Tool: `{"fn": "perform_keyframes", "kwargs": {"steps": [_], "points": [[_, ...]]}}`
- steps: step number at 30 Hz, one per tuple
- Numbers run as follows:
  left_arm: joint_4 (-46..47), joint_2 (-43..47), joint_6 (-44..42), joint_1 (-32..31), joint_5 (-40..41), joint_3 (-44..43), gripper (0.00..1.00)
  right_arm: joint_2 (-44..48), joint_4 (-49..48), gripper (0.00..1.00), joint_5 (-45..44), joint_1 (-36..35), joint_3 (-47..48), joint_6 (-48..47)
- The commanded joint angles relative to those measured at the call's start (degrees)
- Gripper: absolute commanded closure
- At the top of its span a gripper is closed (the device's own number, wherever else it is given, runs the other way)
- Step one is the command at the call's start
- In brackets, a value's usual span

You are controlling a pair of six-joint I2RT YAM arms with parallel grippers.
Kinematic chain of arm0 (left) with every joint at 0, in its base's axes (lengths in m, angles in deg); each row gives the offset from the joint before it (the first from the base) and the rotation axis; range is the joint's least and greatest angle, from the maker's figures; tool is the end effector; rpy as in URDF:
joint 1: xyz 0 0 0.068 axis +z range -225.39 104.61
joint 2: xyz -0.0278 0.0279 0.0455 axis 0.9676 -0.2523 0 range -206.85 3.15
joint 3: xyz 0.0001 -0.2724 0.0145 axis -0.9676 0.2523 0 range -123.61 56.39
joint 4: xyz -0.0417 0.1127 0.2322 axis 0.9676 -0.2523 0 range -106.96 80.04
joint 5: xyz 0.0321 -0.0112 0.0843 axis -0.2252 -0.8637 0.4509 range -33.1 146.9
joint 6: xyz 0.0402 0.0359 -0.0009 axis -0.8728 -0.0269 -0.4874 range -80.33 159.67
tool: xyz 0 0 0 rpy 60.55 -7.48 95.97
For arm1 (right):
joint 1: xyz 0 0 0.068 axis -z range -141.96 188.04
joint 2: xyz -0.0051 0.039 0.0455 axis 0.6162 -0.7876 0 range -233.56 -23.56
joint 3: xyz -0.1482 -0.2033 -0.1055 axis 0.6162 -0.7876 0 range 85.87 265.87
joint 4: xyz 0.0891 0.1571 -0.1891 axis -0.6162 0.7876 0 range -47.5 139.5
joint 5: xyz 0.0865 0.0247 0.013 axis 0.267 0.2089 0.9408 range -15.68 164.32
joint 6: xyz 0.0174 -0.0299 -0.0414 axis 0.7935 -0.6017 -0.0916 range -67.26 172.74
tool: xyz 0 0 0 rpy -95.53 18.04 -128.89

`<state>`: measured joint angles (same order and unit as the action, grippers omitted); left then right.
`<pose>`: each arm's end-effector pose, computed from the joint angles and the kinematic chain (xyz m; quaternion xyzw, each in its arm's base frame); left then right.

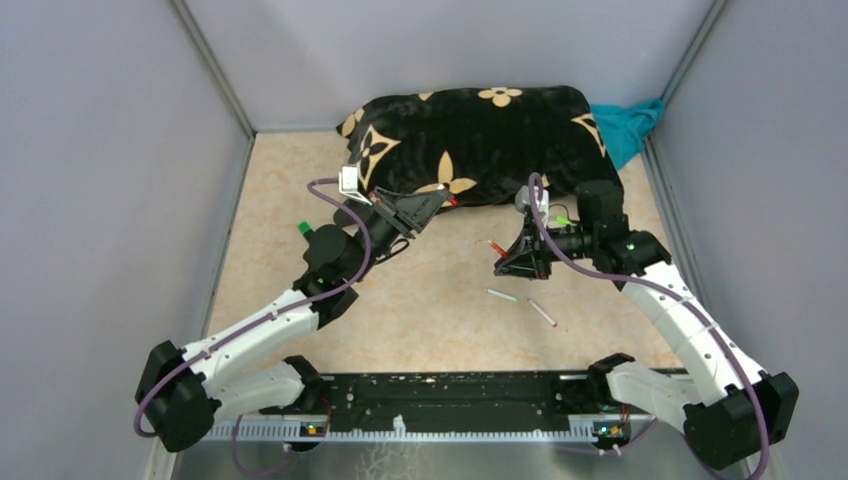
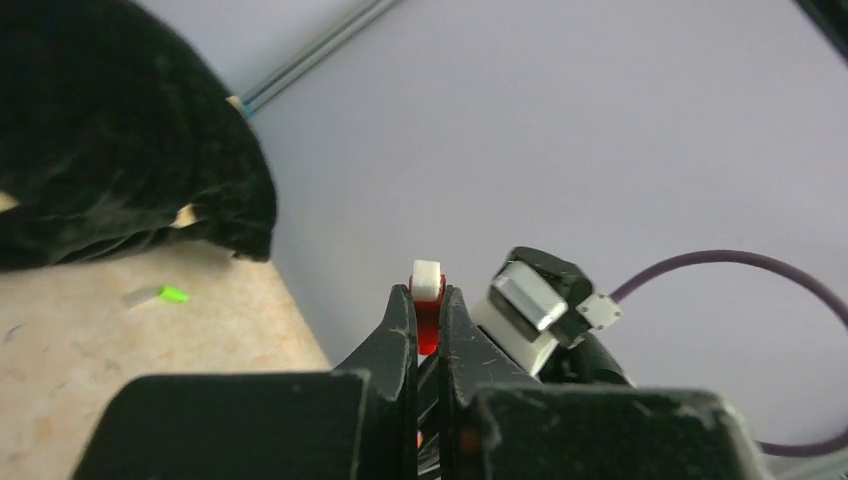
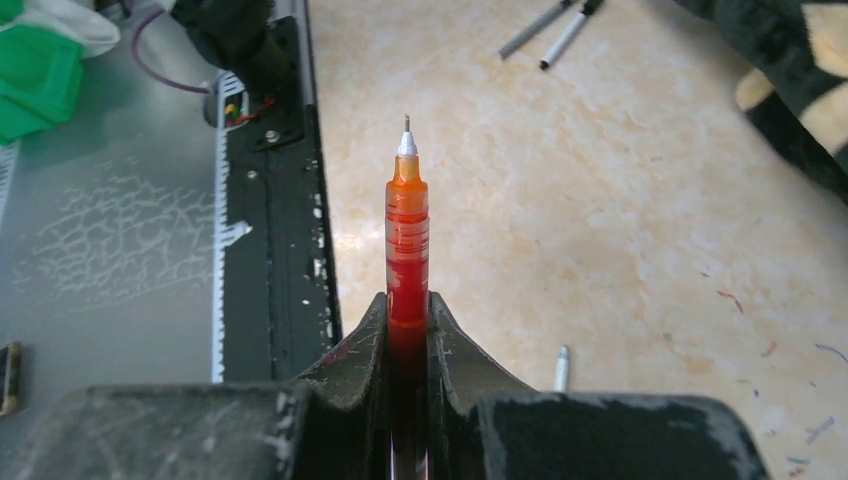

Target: Insert the pens into the pen caps

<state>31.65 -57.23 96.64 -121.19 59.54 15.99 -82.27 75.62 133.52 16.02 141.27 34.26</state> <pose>0.1700 -0.1725 0.3560 -0.0736 0.5573 -0.6381 0.5262 0.1788 0.1053 0.3300 -0.4775 0.6512 0.4528 0.3780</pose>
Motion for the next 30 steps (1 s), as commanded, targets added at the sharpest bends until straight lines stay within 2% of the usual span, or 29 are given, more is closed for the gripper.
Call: {"fn": "perform_keyframes", "kwargs": {"steps": [1, 4, 7, 11, 16, 23, 30], "points": [[-15.4, 0.6, 1.9, 0.5, 5.6, 1.4, 1.00, 0.9, 0.6, 1.00, -4.7, 3.6, -1.5, -2.8], [-25.8, -0.5, 4.9, 0.8, 7.3, 1.6, 1.00, -0.4, 0.8, 1.00, -8.0, 6.7, -2.5, -1.9], [-30.8, -3.6, 8.5, 1.0, 6.7, 2.6, 1.00, -2.0, 1.9, 1.00, -10.3, 9.6, -3.0, -1.9], [-36.6, -10.7, 13.4, 1.3, 4.7, 1.5, 1.00, -3.3, 1.9, 1.00, -14.6, 12.6, -3.7, -2.1], [-46.5, -20.8, 15.9, 1.4, 2.6, -4.0, 1.00, -4.9, 2.6, 1.00, -18.7, 15.1, -4.5, -2.6], [-52.7, -32.5, 17.3, 1.5, -1.1, -9.7, 1.00, -4.7, 1.5, 1.00, -18.9, 17.1, -6.8, -1.5], [-57.3, -39.1, 18.0, 1.6, -2.3, -14.3, 1.00, -3.8, 0.9, 1.00, -18.4, 18.5, -7.9, -0.8]]}}
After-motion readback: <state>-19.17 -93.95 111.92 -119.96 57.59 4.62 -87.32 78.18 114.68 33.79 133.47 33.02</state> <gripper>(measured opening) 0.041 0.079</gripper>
